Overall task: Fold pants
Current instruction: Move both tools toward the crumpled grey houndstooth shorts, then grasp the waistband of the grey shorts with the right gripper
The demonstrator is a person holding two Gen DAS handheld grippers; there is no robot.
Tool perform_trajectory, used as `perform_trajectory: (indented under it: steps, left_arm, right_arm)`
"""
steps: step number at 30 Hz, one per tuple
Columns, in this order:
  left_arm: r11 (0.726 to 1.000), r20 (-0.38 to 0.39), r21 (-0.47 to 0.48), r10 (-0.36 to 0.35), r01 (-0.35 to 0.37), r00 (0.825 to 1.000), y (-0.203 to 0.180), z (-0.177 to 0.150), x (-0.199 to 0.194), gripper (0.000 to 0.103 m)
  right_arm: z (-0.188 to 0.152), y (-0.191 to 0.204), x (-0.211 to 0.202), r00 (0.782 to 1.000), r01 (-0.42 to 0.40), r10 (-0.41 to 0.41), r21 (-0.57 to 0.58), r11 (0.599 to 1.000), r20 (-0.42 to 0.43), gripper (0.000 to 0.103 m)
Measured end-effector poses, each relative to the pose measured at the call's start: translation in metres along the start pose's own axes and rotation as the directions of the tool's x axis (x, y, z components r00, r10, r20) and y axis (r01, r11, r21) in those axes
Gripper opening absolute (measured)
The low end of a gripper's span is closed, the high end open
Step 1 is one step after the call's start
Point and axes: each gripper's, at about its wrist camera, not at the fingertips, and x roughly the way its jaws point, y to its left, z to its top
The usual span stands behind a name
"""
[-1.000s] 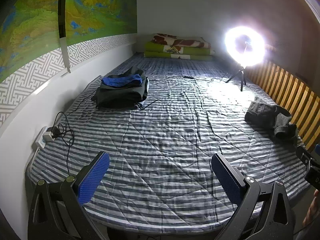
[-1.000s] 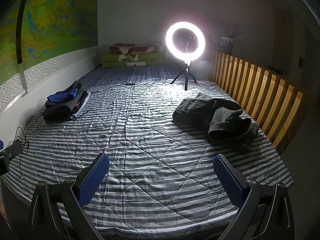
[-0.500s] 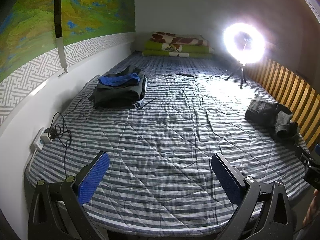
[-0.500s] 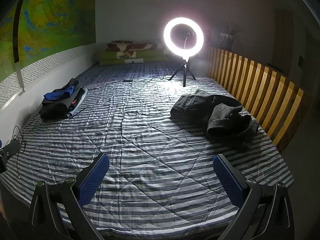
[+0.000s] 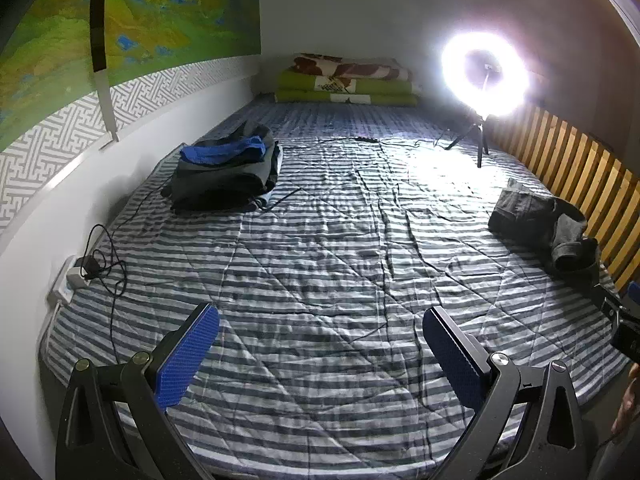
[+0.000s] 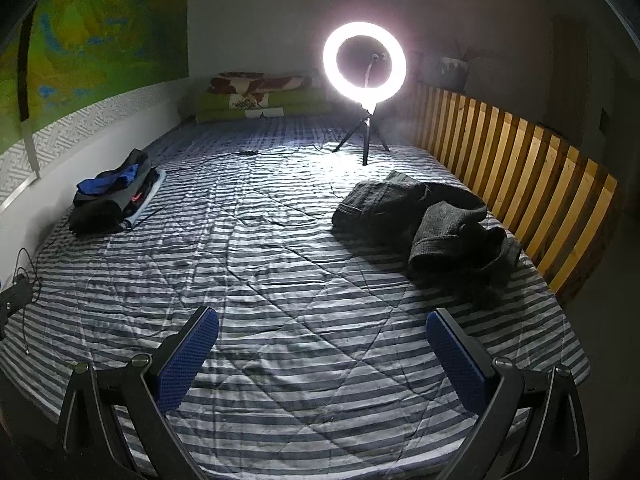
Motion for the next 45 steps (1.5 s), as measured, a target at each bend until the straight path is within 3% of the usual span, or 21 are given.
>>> perform_trajectory:
  steps: [12, 20, 23, 28, 36, 41, 44, 45]
  left_arm:
    - [1.0, -0.043, 0.022, 0.016, -0.015, 0.999, -0.022, 0.021, 0.06, 0.103]
    - [1.0, -0.087, 0.023, 0.002, 0.0, 0.996, -0.032, 0.046, 0.118, 0.103]
    - [1.0, -0.097, 0.024, -0.015, 0.017, 0.995, -0.035, 0.053, 0.132, 0.103]
    - [0.999, -0.111, 0.03, -0.011, 0.015, 0.994, -0.037, 0.061, 0.156, 0.103]
    - [1.0, -0.153, 0.029, 0.008, -0.004, 0.988, -0.038, 0.068, 0.193, 0.103]
    - [1.0, -0.154, 0.018, 0.026, -0.024, 0.988, -0.033, 0.074, 0.202, 0.103]
    - [1.0, -0.162, -0.009, 0.024, -0.026, 0.987, -0.026, 0.077, 0.206, 0.103]
    - [1.0, -0.165, -0.015, 0.025, -0.028, 0.986, -0.024, 0.078, 0.207, 0.103]
  right_arm:
    - [0.035, -0.062, 0.056, 0.999, 0.033, -0.033, 0.024, 0.999, 0.001, 0.103]
    - [0.081, -0.109, 0.13, 0.994, 0.077, -0.081, -0.061, 0.995, -0.07, 0.103]
    - [0.099, -0.122, 0.168, 0.992, 0.042, -0.052, -0.081, 0.996, -0.117, 0.102]
    - [0.123, -0.139, 0.221, 0.983, 0.052, -0.071, -0.114, 0.992, -0.167, 0.102]
    - [0.136, -0.135, 0.301, 0.96, 0.032, -0.096, -0.24, 0.97, -0.263, 0.102]
    - [0.139, -0.145, 0.332, 0.944, 0.003, -0.079, -0.23, 0.973, -0.322, 0.102]
    - [0.139, -0.148, 0.339, 0.941, -0.023, -0.053, -0.22, 0.975, -0.334, 0.093]
    - [0.14, -0.149, 0.339, 0.94, -0.026, -0.049, -0.216, 0.976, -0.338, 0.08]
